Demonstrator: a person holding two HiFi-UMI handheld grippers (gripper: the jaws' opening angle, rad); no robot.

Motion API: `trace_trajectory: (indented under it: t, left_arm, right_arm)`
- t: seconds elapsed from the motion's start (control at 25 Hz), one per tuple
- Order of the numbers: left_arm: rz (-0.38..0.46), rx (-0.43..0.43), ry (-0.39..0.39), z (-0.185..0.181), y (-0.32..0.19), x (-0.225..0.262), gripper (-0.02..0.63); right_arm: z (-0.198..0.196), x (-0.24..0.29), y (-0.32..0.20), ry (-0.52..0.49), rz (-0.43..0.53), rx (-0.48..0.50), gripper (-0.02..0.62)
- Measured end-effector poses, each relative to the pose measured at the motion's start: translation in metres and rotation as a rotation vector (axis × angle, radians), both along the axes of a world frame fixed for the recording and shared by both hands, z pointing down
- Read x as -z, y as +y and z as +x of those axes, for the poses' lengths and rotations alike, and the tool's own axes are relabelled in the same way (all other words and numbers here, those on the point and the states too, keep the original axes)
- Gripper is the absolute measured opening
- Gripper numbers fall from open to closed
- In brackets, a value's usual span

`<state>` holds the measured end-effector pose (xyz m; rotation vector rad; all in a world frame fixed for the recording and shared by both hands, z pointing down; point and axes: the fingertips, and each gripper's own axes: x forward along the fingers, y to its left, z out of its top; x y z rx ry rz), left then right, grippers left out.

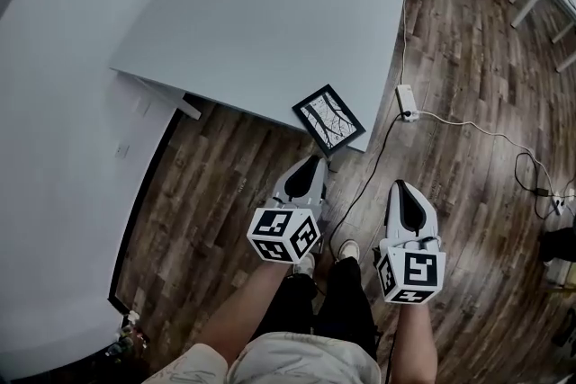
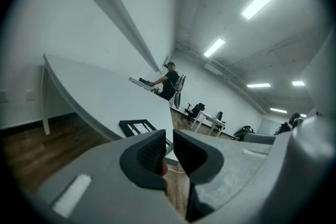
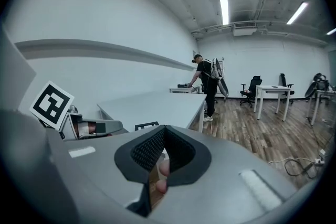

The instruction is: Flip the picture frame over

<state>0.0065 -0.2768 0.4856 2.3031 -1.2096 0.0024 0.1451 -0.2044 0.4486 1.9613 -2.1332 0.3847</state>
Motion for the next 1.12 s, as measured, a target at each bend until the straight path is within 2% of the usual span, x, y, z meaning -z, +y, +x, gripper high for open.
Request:
trace_trajectory:
  t: [0.08,0.24,0.48,0.68,0.8,1.12]
  left_arm:
    - [-0.056,0.029,0.081,0.000,-0.005,-0.014,0.048]
    - [-0.148,0.049,0.293,-0.001,-0.012,-0.037,0.101]
    - [-0.241,0.060,0.540,0.000,-0.017,-0.065,0.188]
    - [-0.297,0.060,0.738,0.004,-0.021,-0.082,0.212]
    - [-0.314,0.069,0.802,0.006,-0.026,-0.089,0.215]
    - [-0.316,0.070,0.863,0.018,-0.031,-0.098,0.215]
  right_arm:
    - [0.007,-0.008,-0.003,-0.001,-0.009,0.010,0.026]
    - [0.017,-0.025,-0.003,-0.011,-0.033,0.015,0.026]
    - [0.025,-0.053,0.001,-0.026,-0.075,0.018,0.026]
    - [0.026,-0.068,0.004,-0.030,-0.101,0.017,0.026]
    - [0.028,-0.075,0.005,-0.030,-0.115,0.013,0.026]
    - [0.028,-0.084,0.003,-0.024,-0.129,0.020,0.026]
